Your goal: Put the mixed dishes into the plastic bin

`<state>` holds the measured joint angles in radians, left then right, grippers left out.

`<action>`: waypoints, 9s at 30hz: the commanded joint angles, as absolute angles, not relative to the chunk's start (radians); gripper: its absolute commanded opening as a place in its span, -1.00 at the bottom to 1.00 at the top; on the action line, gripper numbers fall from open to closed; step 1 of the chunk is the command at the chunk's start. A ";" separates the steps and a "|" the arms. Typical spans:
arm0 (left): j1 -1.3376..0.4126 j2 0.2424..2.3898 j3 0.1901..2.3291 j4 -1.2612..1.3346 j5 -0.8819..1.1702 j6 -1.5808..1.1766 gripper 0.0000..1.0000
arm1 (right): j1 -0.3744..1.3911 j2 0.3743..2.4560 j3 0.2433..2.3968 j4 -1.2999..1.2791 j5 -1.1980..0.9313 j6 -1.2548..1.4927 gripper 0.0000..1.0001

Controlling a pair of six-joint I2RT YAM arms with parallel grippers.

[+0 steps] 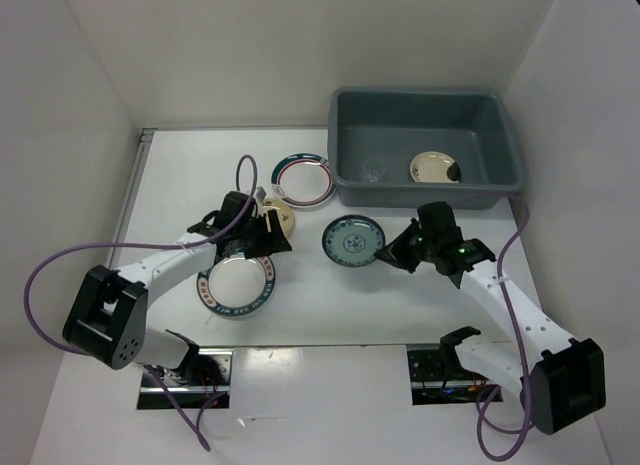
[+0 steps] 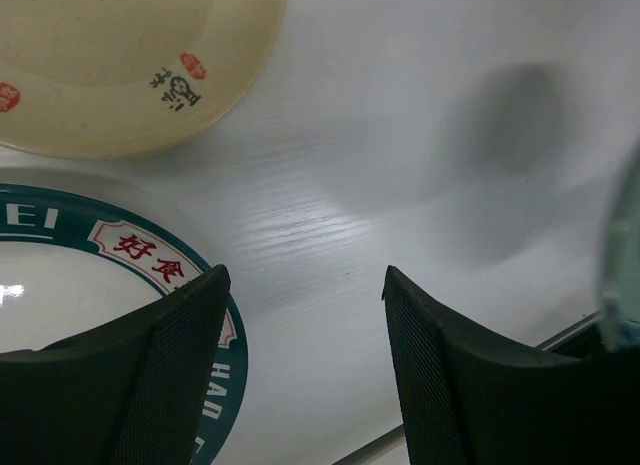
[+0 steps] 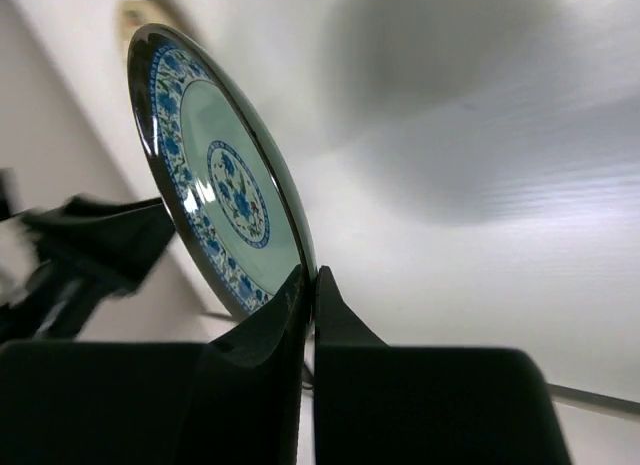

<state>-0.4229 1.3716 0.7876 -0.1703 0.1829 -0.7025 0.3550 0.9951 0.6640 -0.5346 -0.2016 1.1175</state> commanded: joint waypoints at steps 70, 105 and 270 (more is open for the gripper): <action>-0.031 1.745 1.199 -0.011 0.308 -0.778 0.66 | 0.021 1.243 1.319 -0.370 -0.044 0.644 0.11; -0.032 2.332 1.514 0.253 0.588 -0.807 0.08 | 0.126 1.011 1.143 -0.515 -0.069 0.690 0.13; -0.075 1.776 0.948 -0.005 0.138 -0.788 -0.29 | 0.322 0.925 1.143 -0.405 -0.058 0.627 0.45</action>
